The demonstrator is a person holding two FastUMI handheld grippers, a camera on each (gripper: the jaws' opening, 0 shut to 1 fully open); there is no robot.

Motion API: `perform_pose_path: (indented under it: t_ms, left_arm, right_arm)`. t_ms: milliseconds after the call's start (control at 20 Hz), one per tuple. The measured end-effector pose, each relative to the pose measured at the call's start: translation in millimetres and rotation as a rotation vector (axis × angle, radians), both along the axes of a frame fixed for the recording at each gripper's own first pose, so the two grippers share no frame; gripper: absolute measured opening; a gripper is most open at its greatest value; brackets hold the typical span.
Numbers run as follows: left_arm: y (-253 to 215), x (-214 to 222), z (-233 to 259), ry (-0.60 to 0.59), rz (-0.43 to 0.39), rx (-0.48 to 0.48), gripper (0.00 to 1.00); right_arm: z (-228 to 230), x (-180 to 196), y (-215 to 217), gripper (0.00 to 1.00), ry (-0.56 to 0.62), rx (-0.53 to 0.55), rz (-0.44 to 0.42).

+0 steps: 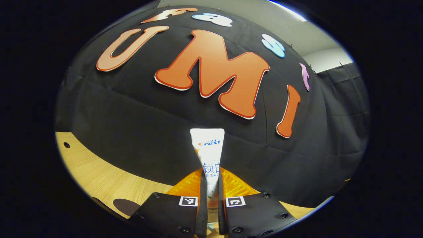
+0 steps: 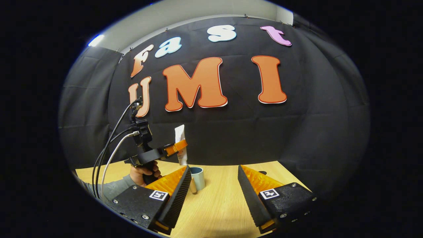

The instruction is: Put the toothbrush and toothpaste on the desktop into the cup, then pick up the cup and place it on the coaster on the desktop.

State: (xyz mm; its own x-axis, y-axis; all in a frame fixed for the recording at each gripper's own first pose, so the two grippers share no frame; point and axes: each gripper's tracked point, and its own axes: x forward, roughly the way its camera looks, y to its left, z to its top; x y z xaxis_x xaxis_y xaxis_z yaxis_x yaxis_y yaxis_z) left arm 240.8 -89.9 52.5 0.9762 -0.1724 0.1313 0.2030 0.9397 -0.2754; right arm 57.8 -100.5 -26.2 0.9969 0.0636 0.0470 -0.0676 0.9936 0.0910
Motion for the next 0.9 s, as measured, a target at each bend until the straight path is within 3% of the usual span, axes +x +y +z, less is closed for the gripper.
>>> perform_pose_path:
  t_ms: [550, 900]
  left_arm:
    - [-18.4, 31.6, -73.1, 0.089, -0.027, 0.081, 0.17]
    - [-17.2, 11.1, -77.3, 0.169, -0.07, 0.074, 0.33]
  right_arm:
    - [-16.3, 6.1, -9.1, 0.86, 0.053, -0.039, -0.052]
    - [-23.9, -0.9, 5.5, 0.86, 0.093, -0.013, -0.078]
